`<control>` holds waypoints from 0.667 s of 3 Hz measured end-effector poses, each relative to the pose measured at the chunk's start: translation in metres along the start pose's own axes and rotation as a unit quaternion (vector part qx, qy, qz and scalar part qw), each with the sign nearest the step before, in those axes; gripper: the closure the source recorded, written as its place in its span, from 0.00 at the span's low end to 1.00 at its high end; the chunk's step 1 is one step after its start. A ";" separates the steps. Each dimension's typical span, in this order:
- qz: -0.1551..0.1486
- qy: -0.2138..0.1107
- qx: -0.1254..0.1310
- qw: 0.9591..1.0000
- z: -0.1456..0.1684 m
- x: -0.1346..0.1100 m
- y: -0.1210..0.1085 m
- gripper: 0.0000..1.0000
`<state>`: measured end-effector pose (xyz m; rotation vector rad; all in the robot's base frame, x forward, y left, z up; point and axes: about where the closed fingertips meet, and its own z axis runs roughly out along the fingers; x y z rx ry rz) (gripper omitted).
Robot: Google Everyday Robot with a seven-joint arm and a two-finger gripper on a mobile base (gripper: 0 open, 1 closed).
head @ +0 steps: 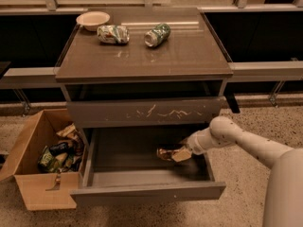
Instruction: Place orange can into middle drawer
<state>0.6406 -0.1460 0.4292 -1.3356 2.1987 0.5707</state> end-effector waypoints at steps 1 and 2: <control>-0.005 0.005 -0.011 1.000 0.014 -0.002 0.002 0.39; -0.007 0.005 -0.012 1.000 0.016 -0.002 0.002 0.15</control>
Offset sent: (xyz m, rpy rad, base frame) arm -0.0036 0.0101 0.0036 0.0554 -0.0266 0.0287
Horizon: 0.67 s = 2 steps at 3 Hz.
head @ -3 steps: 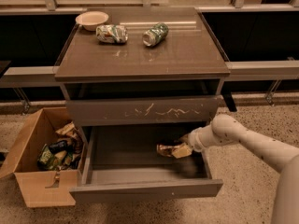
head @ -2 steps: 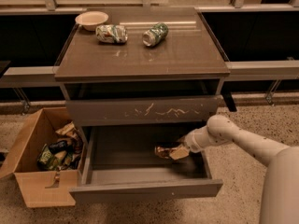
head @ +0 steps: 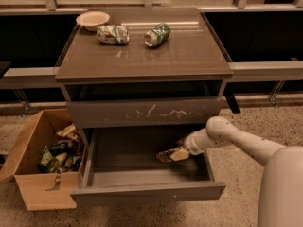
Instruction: Place orange can into middle drawer
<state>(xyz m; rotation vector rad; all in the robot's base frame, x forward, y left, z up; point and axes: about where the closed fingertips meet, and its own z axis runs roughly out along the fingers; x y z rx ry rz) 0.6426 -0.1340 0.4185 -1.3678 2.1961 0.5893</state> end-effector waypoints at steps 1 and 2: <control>-0.001 -0.035 -0.006 0.999 -0.010 -0.001 0.005 0.00; -0.001 -0.088 -0.014 0.996 -0.039 0.002 0.024 0.00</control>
Offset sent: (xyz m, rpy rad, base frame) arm -0.0658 -0.0559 0.0710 0.3139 -0.1085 -0.0374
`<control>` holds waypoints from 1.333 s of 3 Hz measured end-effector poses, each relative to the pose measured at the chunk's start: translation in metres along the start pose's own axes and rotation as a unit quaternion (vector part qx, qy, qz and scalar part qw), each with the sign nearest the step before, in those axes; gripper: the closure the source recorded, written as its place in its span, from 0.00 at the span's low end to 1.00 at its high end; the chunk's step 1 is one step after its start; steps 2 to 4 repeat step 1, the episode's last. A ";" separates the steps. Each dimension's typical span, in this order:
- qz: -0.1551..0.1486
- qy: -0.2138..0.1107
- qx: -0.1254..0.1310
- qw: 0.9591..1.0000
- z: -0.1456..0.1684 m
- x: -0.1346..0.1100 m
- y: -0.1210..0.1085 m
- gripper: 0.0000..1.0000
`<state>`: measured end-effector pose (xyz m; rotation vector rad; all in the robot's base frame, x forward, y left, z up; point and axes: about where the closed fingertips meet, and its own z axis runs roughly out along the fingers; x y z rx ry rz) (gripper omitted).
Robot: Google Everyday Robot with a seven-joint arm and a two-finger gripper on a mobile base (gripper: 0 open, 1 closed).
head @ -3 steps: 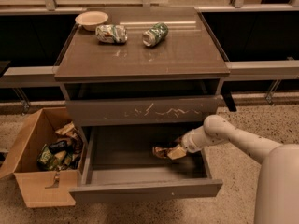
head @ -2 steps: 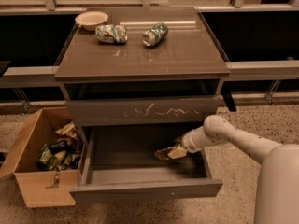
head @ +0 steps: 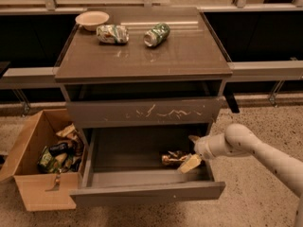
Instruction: Place orange can into middle drawer
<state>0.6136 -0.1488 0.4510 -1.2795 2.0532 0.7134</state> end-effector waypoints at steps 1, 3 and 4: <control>-0.007 -0.041 0.000 0.999 -0.041 0.000 0.024 0.00; -0.007 -0.041 0.000 0.999 -0.041 0.000 0.024 0.00; -0.007 -0.041 0.000 0.999 -0.041 0.000 0.024 0.00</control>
Offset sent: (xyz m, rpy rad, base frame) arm 0.0000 0.0000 0.0000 0.0000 0.0000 0.0000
